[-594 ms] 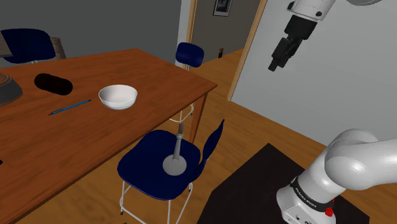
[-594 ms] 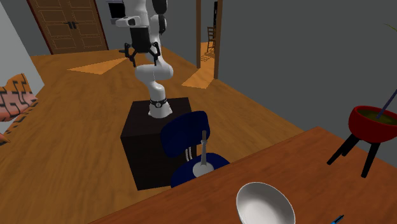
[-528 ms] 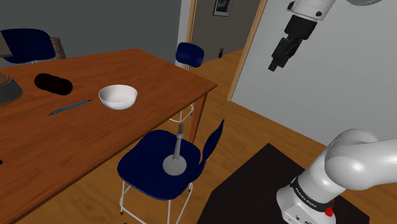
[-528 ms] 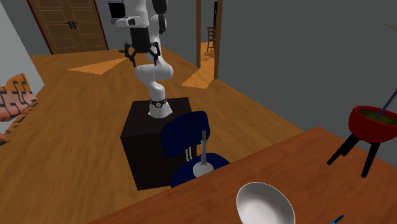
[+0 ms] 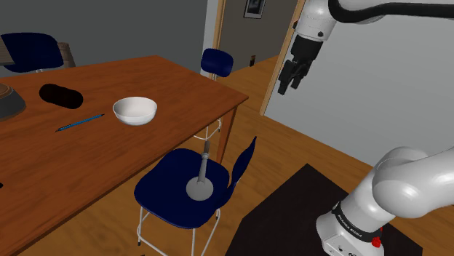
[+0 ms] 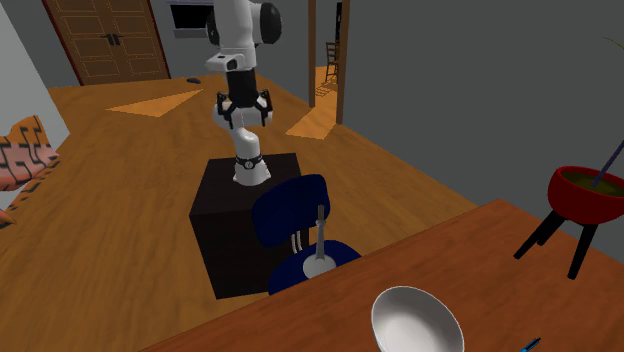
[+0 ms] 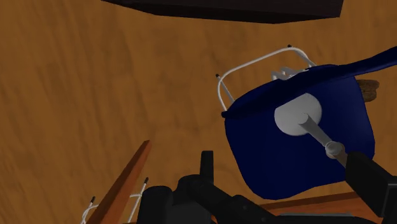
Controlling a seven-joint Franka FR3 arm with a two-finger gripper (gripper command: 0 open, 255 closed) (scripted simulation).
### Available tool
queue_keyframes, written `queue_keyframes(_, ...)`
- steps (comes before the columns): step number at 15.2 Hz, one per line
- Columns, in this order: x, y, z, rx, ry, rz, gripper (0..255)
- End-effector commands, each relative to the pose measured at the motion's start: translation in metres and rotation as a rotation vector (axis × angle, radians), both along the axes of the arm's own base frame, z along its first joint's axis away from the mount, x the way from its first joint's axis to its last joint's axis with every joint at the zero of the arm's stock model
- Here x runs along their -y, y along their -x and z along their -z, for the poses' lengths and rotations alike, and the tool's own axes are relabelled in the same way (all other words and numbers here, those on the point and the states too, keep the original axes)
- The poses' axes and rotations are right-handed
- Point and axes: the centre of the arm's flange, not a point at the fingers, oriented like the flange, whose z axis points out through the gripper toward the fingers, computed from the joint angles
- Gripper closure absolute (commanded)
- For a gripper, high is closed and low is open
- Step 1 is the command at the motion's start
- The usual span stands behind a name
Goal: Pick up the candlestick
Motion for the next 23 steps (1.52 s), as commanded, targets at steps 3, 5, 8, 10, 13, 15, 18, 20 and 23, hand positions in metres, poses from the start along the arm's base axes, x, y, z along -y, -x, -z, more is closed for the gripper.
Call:
queue_keyframes(3,-0.031,-0.029,0.038,-0.035,0.007,-0.010,0)
queue_keyframes(5,-0.047,-0.043,0.056,-0.053,0.010,-0.015,0)
queue_keyframes(8,-0.070,-0.064,0.084,-0.080,0.015,-0.023,0)
queue_keyframes(10,-0.086,-0.078,0.104,-0.098,0.019,-0.028,0)
queue_keyframes(13,-0.109,-0.097,0.133,-0.124,0.024,-0.036,0)
queue_keyframes(15,-0.125,-0.109,0.153,-0.142,0.028,-0.041,0)
queue_keyframes(18,-0.148,-0.127,0.183,-0.169,0.033,-0.048,0)
queue_keyframes(20,-0.164,-0.138,0.204,-0.187,0.036,-0.054,0)
queue_keyframes(23,-0.187,-0.154,0.235,-0.213,0.041,-0.061,0)
